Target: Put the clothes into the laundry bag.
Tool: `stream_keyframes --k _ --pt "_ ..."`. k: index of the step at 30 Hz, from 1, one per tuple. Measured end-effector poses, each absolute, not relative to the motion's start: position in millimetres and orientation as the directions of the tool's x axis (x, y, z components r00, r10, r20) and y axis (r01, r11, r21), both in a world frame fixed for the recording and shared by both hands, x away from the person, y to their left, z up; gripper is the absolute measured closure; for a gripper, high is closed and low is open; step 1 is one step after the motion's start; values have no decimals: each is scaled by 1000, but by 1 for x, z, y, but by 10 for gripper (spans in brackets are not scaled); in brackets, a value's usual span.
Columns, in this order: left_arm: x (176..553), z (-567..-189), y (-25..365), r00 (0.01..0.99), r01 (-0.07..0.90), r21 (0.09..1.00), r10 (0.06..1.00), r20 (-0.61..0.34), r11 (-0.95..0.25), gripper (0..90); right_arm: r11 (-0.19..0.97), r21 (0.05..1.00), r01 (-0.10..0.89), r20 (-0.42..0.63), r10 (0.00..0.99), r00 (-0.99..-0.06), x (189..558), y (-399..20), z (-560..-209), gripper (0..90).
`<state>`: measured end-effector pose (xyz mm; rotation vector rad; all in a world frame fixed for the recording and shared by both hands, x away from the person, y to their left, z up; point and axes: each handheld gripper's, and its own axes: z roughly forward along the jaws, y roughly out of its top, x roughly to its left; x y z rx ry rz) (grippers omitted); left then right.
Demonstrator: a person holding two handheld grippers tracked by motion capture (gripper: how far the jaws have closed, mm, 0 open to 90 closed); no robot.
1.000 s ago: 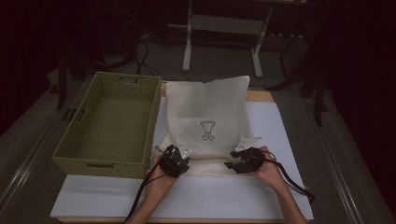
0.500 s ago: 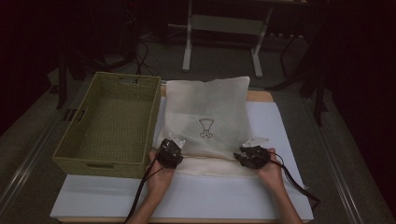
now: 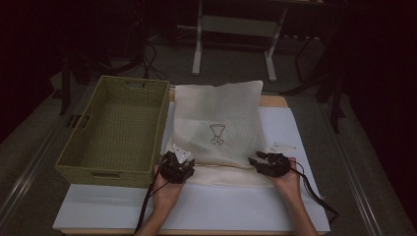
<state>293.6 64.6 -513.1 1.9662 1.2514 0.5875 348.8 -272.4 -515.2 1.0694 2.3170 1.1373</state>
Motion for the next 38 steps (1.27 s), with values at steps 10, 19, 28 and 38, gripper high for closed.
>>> stream_keyframes --k 10,19,28,38 --pt "281 -508 73 494 583 768 866 -75 -266 561 312 825 472 63 778 -625 346 -284 -504 489" --pt "265 -516 68 559 569 754 827 -63 -327 561 296 819 492 65 803 -592 343 -301 -509 481" --pt "261 -522 62 587 562 753 807 -70 -343 562 274 814 513 62 835 -546 345 -317 -513 481" --pt "259 -525 58 604 554 749 795 -60 -364 562 244 805 541 70 867 -494 348 -334 -520 478"
